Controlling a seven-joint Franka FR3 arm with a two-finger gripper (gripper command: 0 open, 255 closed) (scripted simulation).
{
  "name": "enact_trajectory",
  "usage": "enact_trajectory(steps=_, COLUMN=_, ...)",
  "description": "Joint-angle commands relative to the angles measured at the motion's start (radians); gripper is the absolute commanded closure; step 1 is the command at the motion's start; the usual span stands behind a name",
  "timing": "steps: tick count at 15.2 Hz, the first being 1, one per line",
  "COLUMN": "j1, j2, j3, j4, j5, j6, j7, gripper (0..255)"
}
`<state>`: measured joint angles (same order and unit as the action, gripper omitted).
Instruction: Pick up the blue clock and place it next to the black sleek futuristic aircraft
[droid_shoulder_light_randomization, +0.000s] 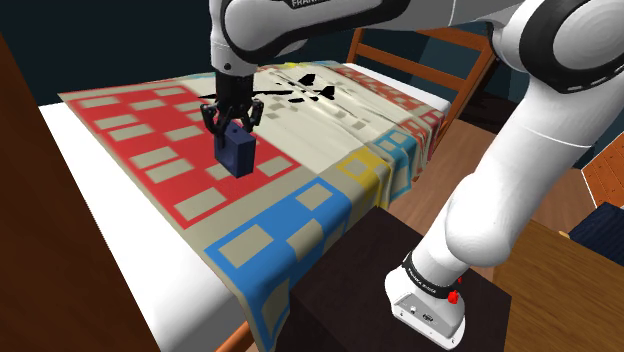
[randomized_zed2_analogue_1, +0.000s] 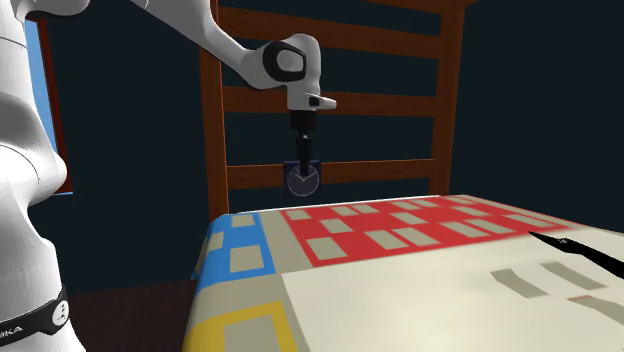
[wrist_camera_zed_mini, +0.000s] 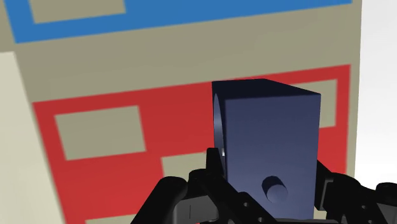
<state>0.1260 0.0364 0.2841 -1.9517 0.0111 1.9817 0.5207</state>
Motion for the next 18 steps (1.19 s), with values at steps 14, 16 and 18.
enact_trajectory(steps=14, j1=-0.026, j2=-0.062, j3=-0.025, j4=0.105, j5=0.016, j6=-0.165, j7=-0.053, gripper=255)
enact_trajectory(steps=16, j1=-0.049, j2=-0.091, j3=-0.05, j4=0.072, j5=0.022, j6=-0.162, j7=-0.103, gripper=255)
enact_trajectory(steps=18, j1=-0.071, j2=-0.116, j3=-0.076, j4=0.044, j5=0.026, j6=-0.16, j7=-0.153, gripper=255)
